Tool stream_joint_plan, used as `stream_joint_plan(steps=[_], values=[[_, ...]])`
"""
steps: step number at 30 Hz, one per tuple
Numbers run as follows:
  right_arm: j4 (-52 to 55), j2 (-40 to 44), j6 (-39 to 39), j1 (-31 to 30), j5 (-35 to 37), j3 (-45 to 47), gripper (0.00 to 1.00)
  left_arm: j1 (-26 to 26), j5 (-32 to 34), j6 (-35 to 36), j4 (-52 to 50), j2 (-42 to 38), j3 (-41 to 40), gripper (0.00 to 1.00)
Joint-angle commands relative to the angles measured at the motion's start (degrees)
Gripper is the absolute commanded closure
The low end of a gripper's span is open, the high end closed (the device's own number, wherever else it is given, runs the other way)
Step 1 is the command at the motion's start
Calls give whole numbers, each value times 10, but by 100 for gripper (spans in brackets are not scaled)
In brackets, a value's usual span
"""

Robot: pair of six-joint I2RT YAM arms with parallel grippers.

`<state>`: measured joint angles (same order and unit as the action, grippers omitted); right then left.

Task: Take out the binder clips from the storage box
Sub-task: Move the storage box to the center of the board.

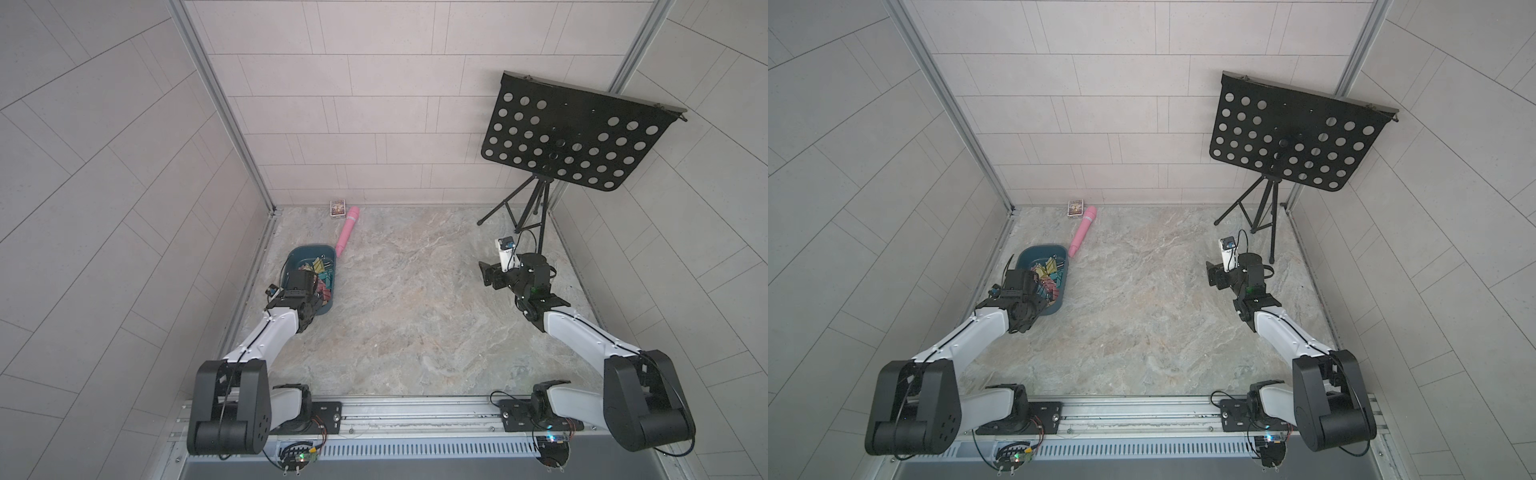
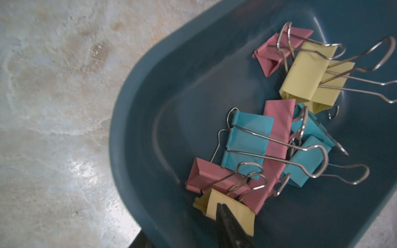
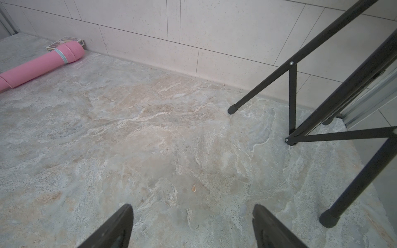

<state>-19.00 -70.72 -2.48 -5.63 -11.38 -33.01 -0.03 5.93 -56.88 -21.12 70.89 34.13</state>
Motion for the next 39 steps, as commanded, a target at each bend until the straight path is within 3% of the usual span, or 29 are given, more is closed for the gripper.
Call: stream_joint_plan(steps=[1, 10, 19, 33, 39], values=[[-3, -2, 5, -3, 0, -10, 10, -1, -13, 28, -32, 0, -8, 59], [-2, -4, 4, -3, 3, -10, 10, -6, -27, 20, -25, -41, -48, 69], [-2, -3, 5, -3, 3, -10, 10, -28, -41, 28, -30, -69, -54, 71], [0, -3, 1, -2, 6, -11, 10, -150, -42, 53, -16, 25, 7, 71], [2, -3, 1, -2, 6, -11, 10, -187, -51, 110, -12, 74, 55, 71]])
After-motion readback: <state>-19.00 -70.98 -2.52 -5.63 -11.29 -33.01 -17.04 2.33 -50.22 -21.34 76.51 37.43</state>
